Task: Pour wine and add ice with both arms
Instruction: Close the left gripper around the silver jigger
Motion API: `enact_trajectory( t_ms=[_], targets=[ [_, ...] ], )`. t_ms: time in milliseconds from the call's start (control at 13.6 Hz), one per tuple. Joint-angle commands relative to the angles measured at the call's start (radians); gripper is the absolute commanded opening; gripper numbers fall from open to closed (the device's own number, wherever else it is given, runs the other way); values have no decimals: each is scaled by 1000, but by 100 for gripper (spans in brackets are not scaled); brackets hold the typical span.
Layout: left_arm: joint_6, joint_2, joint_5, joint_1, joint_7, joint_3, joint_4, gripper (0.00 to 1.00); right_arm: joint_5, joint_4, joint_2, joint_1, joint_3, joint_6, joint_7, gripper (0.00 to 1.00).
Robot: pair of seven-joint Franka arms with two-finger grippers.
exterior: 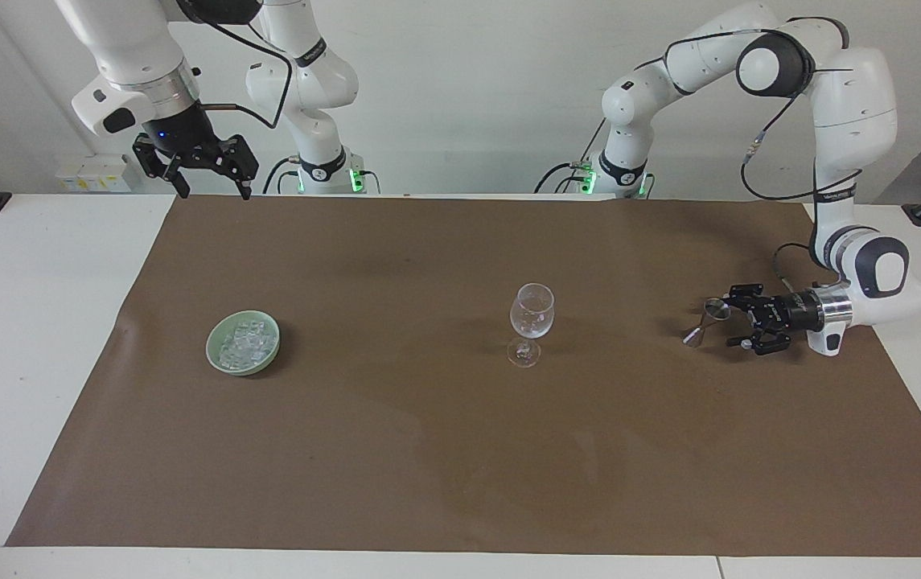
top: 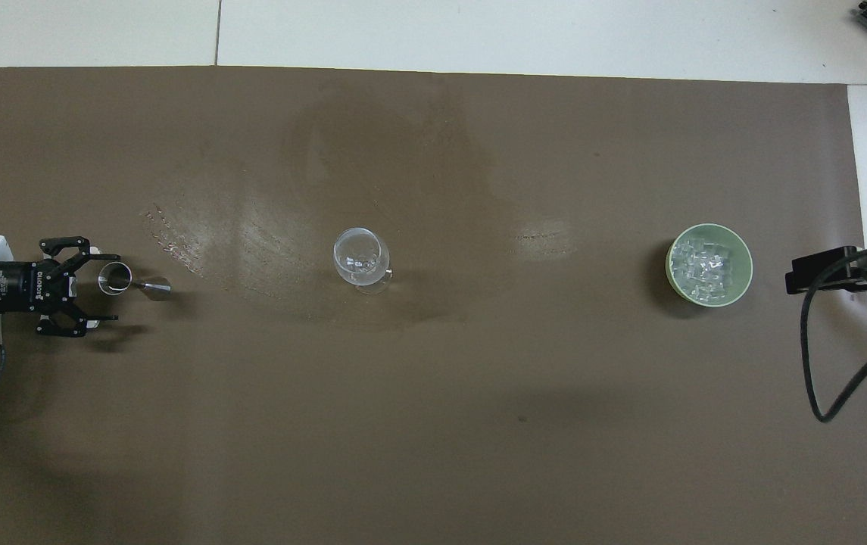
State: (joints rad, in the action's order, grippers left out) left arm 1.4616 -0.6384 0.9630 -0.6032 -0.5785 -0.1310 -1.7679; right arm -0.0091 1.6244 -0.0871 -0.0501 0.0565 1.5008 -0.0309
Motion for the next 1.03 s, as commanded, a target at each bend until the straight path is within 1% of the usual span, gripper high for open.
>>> enact_trajectory(
  t_ms=[0, 369, 958],
  targets=[
    [25, 6, 43, 25, 11, 8, -39, 100, 11, -6, -5, 4, -4, -16, 5, 100],
    [28, 8, 79, 28, 16, 7, -70, 100, 11, -6, -5, 4, -4, -16, 5, 100],
    [37, 11, 138, 48, 31, 7, -90, 100, 11, -6, -5, 4, -4, -16, 5, 100]
  ],
)
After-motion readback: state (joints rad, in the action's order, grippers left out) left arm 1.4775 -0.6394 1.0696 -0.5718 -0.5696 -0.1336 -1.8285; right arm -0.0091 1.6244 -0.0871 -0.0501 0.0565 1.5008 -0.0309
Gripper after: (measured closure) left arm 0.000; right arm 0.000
